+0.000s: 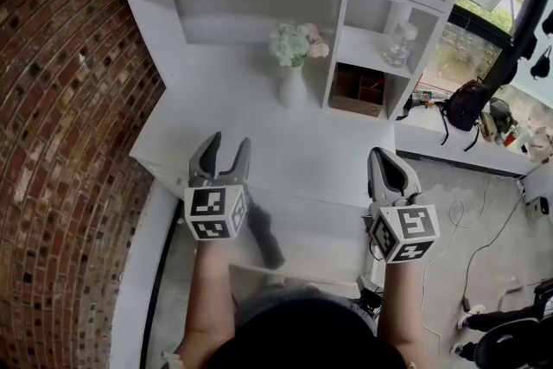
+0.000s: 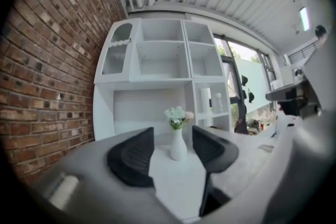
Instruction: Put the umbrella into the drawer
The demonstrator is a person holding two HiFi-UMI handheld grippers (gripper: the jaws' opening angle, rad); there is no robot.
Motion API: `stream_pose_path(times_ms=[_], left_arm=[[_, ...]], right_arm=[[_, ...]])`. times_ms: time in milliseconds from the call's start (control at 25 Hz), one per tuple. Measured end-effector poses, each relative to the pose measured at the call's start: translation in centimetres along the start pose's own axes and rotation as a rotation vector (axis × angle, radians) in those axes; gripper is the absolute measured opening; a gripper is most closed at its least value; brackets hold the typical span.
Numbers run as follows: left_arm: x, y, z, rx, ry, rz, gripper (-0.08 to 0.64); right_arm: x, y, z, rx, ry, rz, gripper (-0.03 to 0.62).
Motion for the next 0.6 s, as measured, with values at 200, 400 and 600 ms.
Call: stream_pose_path(times_ms=[200, 400, 600], left_arm=[[-1.0, -2.4, -0.5, 0.070, 0.017, -0.121, 0.202], [-1.7, -4.2, -0.7, 0.111, 0.031, -0.175, 0.176], [-2.0, -5.4, -0.6, 0.121, 0.031, -0.205, 0.175]], right_arm=[[-0.3, -0.5, 0.5, -0.005, -0.005, -0.026, 0.000], [-0.7, -1.0, 0.3, -0.024, 0.036, -0.063, 0.000], [-1.0, -1.3, 0.5, -0.031, 0.048, -0.074, -0.002]])
Point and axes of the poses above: the fingertips, and each gripper's own axes: x forward along the fingers, z to its left, y out of its underside, the point moved 3 cm from there along -x, backward along the fingers, and after that the axes turned 13 degrees about x, right-handed, at the moved point
